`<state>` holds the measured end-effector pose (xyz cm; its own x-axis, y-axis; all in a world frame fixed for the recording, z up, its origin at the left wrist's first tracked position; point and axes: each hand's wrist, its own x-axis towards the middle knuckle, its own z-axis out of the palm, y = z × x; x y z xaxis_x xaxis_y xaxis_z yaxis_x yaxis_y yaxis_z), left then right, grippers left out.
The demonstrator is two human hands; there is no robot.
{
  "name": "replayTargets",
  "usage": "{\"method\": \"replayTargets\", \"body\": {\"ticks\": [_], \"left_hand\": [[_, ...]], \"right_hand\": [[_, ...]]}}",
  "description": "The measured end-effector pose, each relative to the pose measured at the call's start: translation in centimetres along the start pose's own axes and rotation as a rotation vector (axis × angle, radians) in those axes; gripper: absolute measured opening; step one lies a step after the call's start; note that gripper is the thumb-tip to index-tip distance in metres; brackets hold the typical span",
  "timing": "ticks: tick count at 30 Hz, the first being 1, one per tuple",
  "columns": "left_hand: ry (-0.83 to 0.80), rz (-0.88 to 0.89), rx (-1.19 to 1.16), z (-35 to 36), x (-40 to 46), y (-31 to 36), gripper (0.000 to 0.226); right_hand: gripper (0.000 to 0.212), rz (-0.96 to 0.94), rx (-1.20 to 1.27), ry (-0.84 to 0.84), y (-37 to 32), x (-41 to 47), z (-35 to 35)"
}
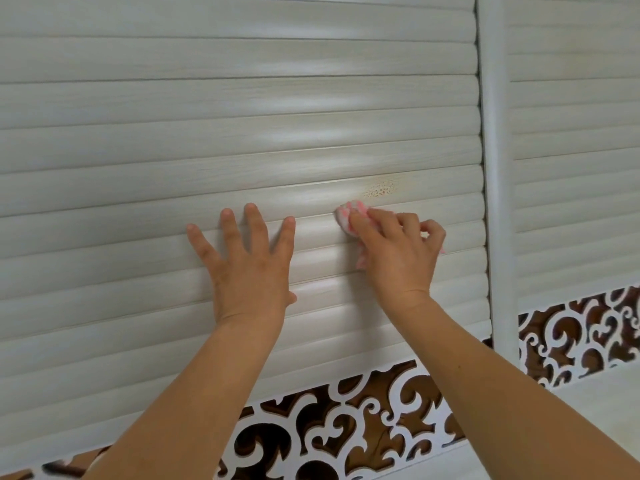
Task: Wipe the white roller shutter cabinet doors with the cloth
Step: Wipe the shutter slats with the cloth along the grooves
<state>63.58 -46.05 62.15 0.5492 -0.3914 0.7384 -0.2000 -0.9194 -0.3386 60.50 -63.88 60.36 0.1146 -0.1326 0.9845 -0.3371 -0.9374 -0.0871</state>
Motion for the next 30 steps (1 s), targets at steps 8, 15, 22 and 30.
{"method": "replayTargets", "body": {"ticks": [8, 15, 22, 30], "left_hand": [[-0.023, 0.010, 0.011, -0.2, -0.1, -0.1, 0.101], [-0.023, 0.007, -0.021, -0.1, 0.0, -0.2, 0.100], [-0.001, 0.011, -0.037, -0.1, 0.0, -0.2, 0.100], [0.011, 0.011, -0.040, 0.1, 0.0, -0.2, 0.099]], "right_hand": [[0.031, 0.503, 0.033, -0.114, 4.2, 1.4, -0.3], [0.043, 0.588, 0.107, -0.114, 2.2, 3.7, -1.1], [0.058, 0.431, 0.125, -0.072, -2.2, 3.0, -0.3], [0.045, 0.338, 0.262, -0.181, -5.7, 3.0, -1.1]]}}
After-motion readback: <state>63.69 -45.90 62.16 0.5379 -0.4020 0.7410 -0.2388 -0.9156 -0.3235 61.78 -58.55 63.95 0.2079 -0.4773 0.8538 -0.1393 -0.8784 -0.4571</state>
